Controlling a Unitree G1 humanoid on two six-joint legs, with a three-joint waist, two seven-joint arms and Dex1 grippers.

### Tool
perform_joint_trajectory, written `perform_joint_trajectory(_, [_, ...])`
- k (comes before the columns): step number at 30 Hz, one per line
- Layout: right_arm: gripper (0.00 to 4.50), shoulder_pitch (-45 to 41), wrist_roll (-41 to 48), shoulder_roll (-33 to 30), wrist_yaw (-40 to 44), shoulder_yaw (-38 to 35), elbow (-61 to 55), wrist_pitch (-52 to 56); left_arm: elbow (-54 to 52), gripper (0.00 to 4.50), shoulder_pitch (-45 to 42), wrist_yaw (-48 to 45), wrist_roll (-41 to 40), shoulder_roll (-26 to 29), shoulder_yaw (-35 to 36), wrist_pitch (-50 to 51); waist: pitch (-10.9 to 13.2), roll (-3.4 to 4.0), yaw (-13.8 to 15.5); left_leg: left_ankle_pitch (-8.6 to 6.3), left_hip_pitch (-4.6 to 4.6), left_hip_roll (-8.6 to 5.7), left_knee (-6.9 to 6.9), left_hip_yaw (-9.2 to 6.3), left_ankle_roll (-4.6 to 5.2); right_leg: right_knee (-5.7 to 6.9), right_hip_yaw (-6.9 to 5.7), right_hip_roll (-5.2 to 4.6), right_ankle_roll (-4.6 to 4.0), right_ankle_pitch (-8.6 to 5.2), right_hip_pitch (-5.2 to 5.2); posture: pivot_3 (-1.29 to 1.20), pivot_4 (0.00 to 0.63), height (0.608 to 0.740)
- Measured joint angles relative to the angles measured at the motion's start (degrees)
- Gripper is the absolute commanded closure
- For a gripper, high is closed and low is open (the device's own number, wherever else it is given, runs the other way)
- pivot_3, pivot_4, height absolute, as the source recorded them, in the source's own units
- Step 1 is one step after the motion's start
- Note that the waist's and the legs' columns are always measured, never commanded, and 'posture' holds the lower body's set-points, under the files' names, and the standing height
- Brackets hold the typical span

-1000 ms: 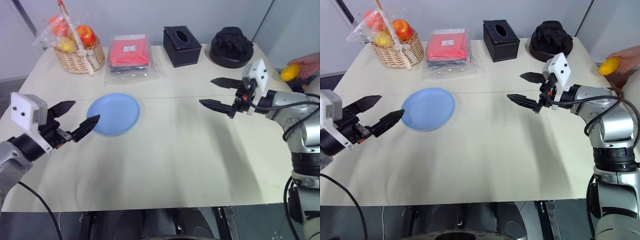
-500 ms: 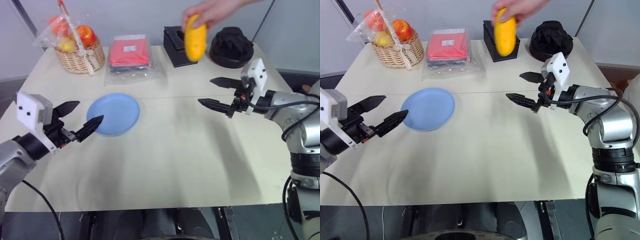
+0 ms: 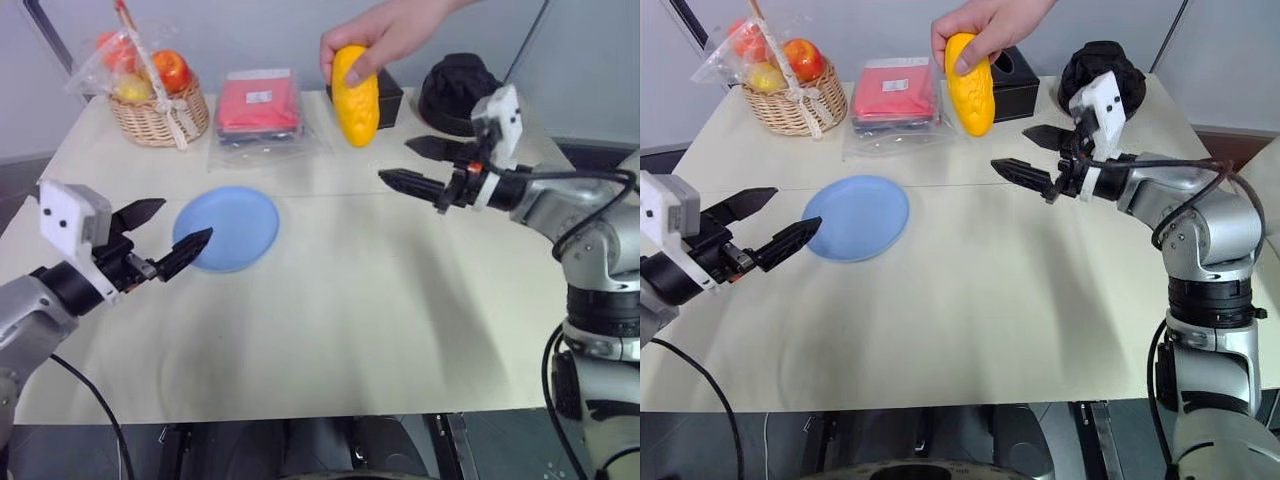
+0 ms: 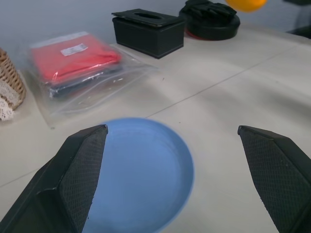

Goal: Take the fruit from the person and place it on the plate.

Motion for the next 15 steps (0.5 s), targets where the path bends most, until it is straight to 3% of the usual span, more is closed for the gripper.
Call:
perform_joint_trajectory(6, [0.03, -6.0, -0.1, 5.5, -6.1, -0.1, 4.7, 2.2, 0.0, 0.0, -0.2, 0.1, 0.1, 0.0, -0.4, 0.0, 0.0, 0.0, -0.1, 0.0, -0.01, 0.0, -0.01, 0.01, 0.0, 0.0, 0.0, 0.01, 0.0, 0.0, -0.02, 0.0, 0.15, 0.74])
perform_joint_trajectory(15, [0.03, -11.2, -2.7, 11.4, -8.7, 1.2, 12.4, 0.3, -0.4, 0.0, 0.2, 1.4, 0.0, 0.0, -0.4, 0.0, 0.0, 0.03, -0.2, 0.0, -0.04, 0.0, -0.03, 0.01, 0.0, 0.02, 0.0, 0.01, 0.0, 0.0, -0.09, 0.0, 0.15, 0.74])
